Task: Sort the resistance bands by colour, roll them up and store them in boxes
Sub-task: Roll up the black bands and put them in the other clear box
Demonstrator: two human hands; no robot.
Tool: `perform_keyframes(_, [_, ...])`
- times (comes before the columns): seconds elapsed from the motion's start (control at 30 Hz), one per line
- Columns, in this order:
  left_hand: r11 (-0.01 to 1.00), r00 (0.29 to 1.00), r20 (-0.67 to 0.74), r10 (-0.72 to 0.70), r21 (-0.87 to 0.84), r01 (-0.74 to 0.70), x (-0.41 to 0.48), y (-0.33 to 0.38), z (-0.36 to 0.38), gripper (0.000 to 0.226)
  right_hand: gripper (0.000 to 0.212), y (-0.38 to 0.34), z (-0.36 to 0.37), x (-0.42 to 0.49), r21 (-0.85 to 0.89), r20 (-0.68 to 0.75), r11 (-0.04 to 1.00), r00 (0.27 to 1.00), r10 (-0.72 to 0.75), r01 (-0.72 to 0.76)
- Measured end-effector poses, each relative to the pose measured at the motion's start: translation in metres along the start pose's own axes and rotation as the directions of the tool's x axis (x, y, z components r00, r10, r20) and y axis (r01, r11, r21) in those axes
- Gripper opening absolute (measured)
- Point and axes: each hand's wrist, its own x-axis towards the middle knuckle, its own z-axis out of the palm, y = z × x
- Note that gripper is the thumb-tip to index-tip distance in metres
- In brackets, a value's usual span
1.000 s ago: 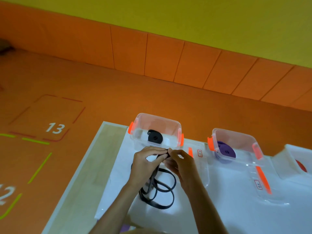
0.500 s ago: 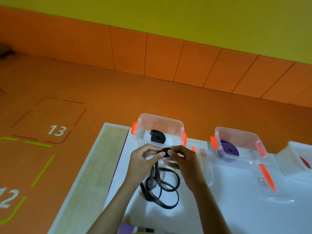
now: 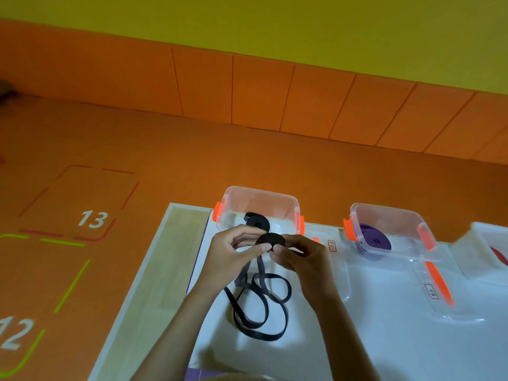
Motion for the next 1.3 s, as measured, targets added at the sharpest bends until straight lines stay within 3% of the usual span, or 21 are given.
perform_keyframes(0.07, [1.0, 1.0, 0.017, -0.013, 0.017, 0.013, 0.003, 0.001, -0.003, 0.027, 0.013, 0.001, 0.0, 0.0, 0.003, 0.017, 1.0, 1.0, 0.013, -0.013])
perform_keyframes(0.23, [0.979, 0.985, 0.173, -0.007, 0.204, -0.029, 0.009, 0.002, -0.01, 0.028, 0.017, -0.012, -0.017, 0.007, -0.257, 0.079, 0.966, 0.997, 0.026, -0.005])
perform_keyframes(0.4, [0.99, 0.996, 0.094, -0.004, 0.144, -0.009, 0.016, 0.001, 0.001, 0.028, 0.009, -0.016, -0.018, 0.012, -0.161, 0.011, 0.986, 0.999, -0.037, 0.038])
perform_keyframes(0.5, [0.991, 0.993, 0.121, 0.011, 0.134, -0.028, 0.025, 0.004, -0.002, 0.03, 0.012, -0.012, -0.01, 0.011, -0.065, -0.019, 0.998, 1.0, -0.019, 0.017])
perform_keyframes(0.67, [0.937, 0.962, 0.272, 0.034, 0.327, -0.125, 0.035, 0.013, -0.008, 0.034, 0.021, -0.024, -0.018, 0.016, -0.267, 0.138, 0.963, 0.99, -0.001, 0.039])
perform_keyframes(0.8, [0.988, 0.994, 0.103, 0.02, 0.148, -0.035, 0.033, 0.015, 0.005, 0.032, 0.01, -0.026, -0.022, 0.022, -0.157, 0.07, 0.984, 0.995, -0.068, 0.078])
perform_keyframes(0.9, [0.988, 0.996, 0.085, -0.016, 0.154, 0.002, 0.038, 0.015, -0.001, 0.029, 0.013, -0.017, -0.019, 0.021, -0.067, 0.064, 0.997, 0.997, -0.032, 0.036])
perform_keyframes(1.0, [0.955, 0.981, 0.191, -0.027, 0.296, -0.031, 0.04, 0.018, -0.008, 0.028, 0.02, -0.016, -0.016, 0.024, -0.256, 0.11, 0.965, 0.994, -0.023, 0.05])
perform_keyframes(1.1, [0.948, 0.972, 0.235, -0.012, 0.311, -0.063, 0.038, 0.021, -0.005, 0.029, 0.024, -0.015, -0.018, 0.026, -0.348, 0.114, 0.93, 0.99, -0.086, 0.121])
perform_keyframes(1.2, [0.975, 0.979, 0.196, -0.053, 0.222, 0.008, 0.038, 0.02, -0.005, 0.033, 0.019, -0.015, -0.023, 0.026, -0.207, 0.047, 0.97, 0.992, -0.119, 0.127])
perform_keyframes(1.3, [0.968, 0.974, 0.221, -0.039, 0.251, -0.018, 0.039, 0.018, -0.01, 0.028, 0.028, -0.017, -0.025, 0.025, -0.09, 0.089, 0.992, 0.993, -0.076, 0.084])
